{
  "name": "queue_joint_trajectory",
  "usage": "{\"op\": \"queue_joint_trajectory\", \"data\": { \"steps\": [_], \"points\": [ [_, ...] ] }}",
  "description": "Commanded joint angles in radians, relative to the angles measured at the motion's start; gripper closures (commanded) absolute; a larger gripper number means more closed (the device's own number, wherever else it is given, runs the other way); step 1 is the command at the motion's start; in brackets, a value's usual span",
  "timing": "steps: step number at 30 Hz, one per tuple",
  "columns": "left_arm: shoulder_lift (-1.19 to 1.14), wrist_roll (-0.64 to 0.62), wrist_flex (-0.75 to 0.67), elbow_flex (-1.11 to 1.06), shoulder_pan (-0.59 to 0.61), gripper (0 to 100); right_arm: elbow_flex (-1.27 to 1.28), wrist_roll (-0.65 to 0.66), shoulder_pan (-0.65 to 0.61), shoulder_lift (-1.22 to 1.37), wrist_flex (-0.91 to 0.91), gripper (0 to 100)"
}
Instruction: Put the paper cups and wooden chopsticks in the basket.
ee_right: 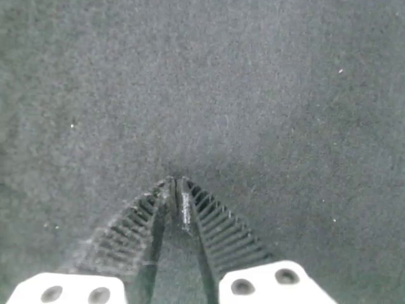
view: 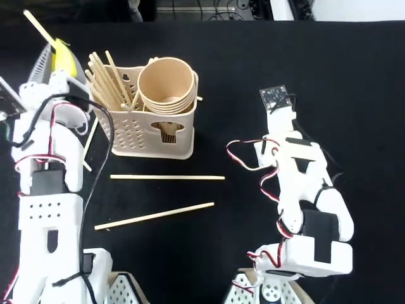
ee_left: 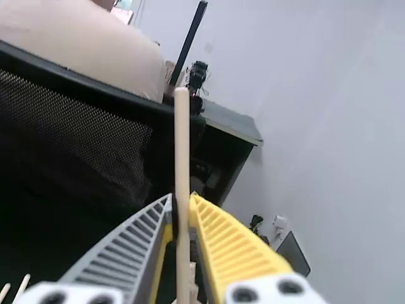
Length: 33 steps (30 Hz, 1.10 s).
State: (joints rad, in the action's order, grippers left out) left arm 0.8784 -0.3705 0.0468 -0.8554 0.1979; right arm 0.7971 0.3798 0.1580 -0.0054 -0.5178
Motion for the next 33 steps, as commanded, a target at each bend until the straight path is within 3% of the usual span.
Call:
{"op": "queue_joint_trajectory", "data": {
  "steps": [1, 3, 6, 12, 15, 19, 22, 26, 33],
  "points": [
    [0.028, -0.011, -0.026, -0.027, -0.013, 97, -0.005, 0.006, -0.015, -0.045, -0.002, 98.6],
    [0.031, 0.041, 0.069, -0.002, -0.015, 91, -0.005, 0.006, -0.015, -0.045, -0.002, 98.6],
    [0.012, 0.068, 0.351, 0.162, -0.004, 76, -0.005, 0.006, -0.015, -0.045, -0.002, 98.6],
    [-0.126, 0.233, 0.802, 0.547, 0.101, 77, -0.007, 0.006, -0.015, -0.045, -0.002, 98.6],
    [-0.281, 0.279, 0.950, 0.667, 0.193, 77, -0.007, 0.006, -0.015, -0.045, -0.002, 98.6],
    [-0.529, 0.270, 0.987, 0.727, 0.366, 77, -0.005, 0.006, -0.015, -0.045, -0.002, 98.6],
    [-0.727, 0.235, 0.930, 0.769, 0.423, 77, -0.005, 0.006, -0.015, -0.045, -0.002, 98.6],
    [-0.982, 0.238, 0.848, 0.858, 0.417, 77, -0.005, 0.006, -0.015, -0.045, -0.002, 98.6],
    [-1.418, 0.176, 0.959, 1.219, 0.371, 80, -0.005, 0.006, -0.015, -0.045, -0.002, 98.6]
  ]
}}
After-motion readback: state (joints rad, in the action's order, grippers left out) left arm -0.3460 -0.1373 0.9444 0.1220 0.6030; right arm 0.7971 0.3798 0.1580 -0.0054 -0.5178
